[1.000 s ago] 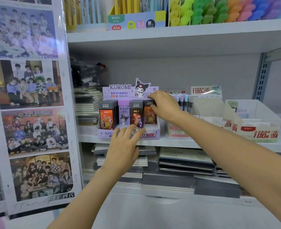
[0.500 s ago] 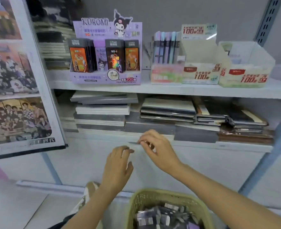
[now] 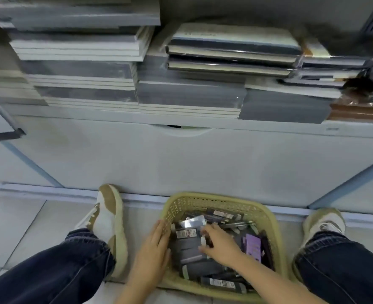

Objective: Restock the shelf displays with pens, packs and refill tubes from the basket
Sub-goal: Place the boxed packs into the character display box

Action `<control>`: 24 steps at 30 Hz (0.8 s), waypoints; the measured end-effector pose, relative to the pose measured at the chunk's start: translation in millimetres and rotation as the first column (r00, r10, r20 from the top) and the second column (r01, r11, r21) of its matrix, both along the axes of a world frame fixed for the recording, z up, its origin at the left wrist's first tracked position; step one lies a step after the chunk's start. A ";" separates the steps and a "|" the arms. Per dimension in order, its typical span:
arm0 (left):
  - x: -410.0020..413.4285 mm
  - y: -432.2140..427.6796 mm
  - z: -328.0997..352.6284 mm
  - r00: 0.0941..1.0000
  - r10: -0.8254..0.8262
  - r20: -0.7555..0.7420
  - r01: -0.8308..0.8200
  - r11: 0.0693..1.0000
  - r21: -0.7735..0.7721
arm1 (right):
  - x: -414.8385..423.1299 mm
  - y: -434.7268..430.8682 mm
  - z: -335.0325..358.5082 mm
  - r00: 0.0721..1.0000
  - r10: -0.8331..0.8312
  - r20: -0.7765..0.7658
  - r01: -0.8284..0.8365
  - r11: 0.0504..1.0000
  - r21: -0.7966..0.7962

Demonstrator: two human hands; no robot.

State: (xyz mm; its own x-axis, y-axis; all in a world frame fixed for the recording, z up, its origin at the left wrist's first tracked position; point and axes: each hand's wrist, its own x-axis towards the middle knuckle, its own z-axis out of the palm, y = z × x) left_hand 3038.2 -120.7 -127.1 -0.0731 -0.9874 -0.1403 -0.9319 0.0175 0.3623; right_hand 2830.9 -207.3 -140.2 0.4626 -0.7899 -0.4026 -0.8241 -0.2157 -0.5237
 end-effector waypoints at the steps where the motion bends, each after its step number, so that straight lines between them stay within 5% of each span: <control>1: -1.7 0.4 -1.2 1.000 0.011 0.000 -0.011 1.000 -0.021 | 0.8 5.8 -7.4 0.999 0.030 -0.027 -0.029 0.999 0.013; 4: -6.6 1.6 -4.4 0.999 0.043 -0.027 -0.046 0.993 -0.113 | 1.6 14.7 -18.7 0.997 0.072 -0.040 -0.072 0.997 -0.017; 17: -23.1 -0.2 5.7 0.993 0.050 -0.107 -0.069 0.981 -0.179 | -25.8 8.3 5.6 0.931 -0.117 0.345 0.093 0.992 0.086; 21: -51.0 -7.2 16.3 0.893 0.092 -0.440 0.024 0.968 0.251 | -31.9 2.8 28.5 0.891 -0.062 0.449 -0.053 0.970 0.238; 24: -63.1 -2.4 15.5 0.751 0.260 -0.608 -0.006 0.922 0.387 | -37.8 5.7 33.4 0.875 -0.143 0.463 0.002 0.956 0.292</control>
State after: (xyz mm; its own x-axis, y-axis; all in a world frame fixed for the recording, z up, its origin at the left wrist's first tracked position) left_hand 2975.1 -123.1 -111.6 -0.1417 -0.8892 -0.4351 -0.4603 -0.3299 0.8242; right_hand 2793.1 -201.6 -106.8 0.5982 -0.7190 -0.3538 -0.4677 0.0452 -0.8828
